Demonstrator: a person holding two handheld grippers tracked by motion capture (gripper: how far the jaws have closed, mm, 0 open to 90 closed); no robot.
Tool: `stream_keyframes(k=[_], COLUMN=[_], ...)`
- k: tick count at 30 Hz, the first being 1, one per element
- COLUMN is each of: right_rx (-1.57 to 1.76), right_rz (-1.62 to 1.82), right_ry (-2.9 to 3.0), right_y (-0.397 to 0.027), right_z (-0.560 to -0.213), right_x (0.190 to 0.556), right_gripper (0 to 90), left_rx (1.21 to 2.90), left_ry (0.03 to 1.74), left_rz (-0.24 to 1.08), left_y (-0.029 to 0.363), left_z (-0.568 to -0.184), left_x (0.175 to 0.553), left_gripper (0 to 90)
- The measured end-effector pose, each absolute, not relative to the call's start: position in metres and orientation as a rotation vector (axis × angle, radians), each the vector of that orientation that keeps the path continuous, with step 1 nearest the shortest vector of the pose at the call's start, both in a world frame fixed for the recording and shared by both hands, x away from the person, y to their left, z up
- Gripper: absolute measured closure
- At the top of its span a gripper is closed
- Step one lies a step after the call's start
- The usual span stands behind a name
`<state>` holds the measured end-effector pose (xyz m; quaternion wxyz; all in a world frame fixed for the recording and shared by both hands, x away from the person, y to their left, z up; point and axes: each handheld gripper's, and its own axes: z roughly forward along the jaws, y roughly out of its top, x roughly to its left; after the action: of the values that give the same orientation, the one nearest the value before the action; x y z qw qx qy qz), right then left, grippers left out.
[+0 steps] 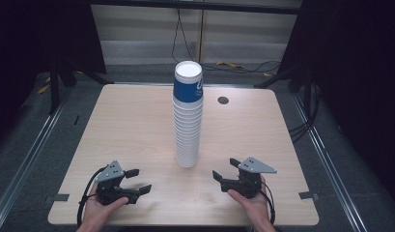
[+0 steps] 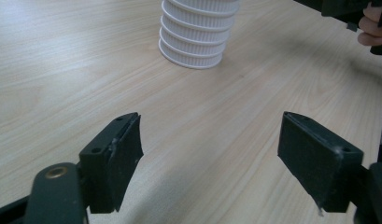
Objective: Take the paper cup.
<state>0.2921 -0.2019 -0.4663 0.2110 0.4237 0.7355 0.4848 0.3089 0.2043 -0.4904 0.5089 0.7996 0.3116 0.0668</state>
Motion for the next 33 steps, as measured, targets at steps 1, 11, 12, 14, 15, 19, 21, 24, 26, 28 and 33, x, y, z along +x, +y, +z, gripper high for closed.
stream_keyframes(k=[1,11,12,14,15,19,21,24,26,28,33], right_rx=[1.177,1.113,1.116,1.110,1.104,1.090,1.080,1.066,1.062,1.059,1.040], right_rz=[1.347,1.369,1.360,1.381,1.378,1.392,1.397,1.403,1.407,1.423,1.435], right_ry=[2.044,2.052,2.054,2.056,2.062,2.061,2.058,2.053,2.054,2.050,2.036], right_y=[-0.202,-0.196,-0.195,-0.195,-0.194,-0.191,-0.190,-0.188,-0.187,-0.187,-0.185], right_z=[-0.466,-0.453,-0.451,-0.449,-0.447,-0.439,-0.435,-0.429,-0.423,-0.421,-0.409], right_x=[0.292,0.290,0.290,0.290,0.291,0.290,0.290,0.290,0.292,0.293,0.300], right_gripper=[19.2,20.9,20.7,20.9,20.9,20.7,20.3,19.8,19.6,19.7,19.7], left_rx=[1.930,1.940,1.942,1.939,1.939,1.934,1.930,1.934,1.937,1.934,1.932], left_ry=[0.747,0.737,0.738,0.737,0.738,0.739,0.740,0.732,0.728,0.727,0.735], left_rz=[0.162,0.158,0.160,0.157,0.154,0.148,0.147,0.150,0.153,0.150,0.151], left_y=[0.204,0.204,0.204,0.204,0.205,0.205,0.204,0.204,0.204,0.204,0.204], left_z=[-0.490,-0.490,-0.490,-0.489,-0.489,-0.489,-0.488,-0.488,-0.488,-0.488,-0.488], left_x=[0.308,0.306,0.306,0.306,0.306,0.306,0.306,0.306,0.305,0.305,0.305], left_gripper=[20.0,18.2,18.2,18.2,18.2,18.2,18.0,17.9,17.9,17.9,17.1])
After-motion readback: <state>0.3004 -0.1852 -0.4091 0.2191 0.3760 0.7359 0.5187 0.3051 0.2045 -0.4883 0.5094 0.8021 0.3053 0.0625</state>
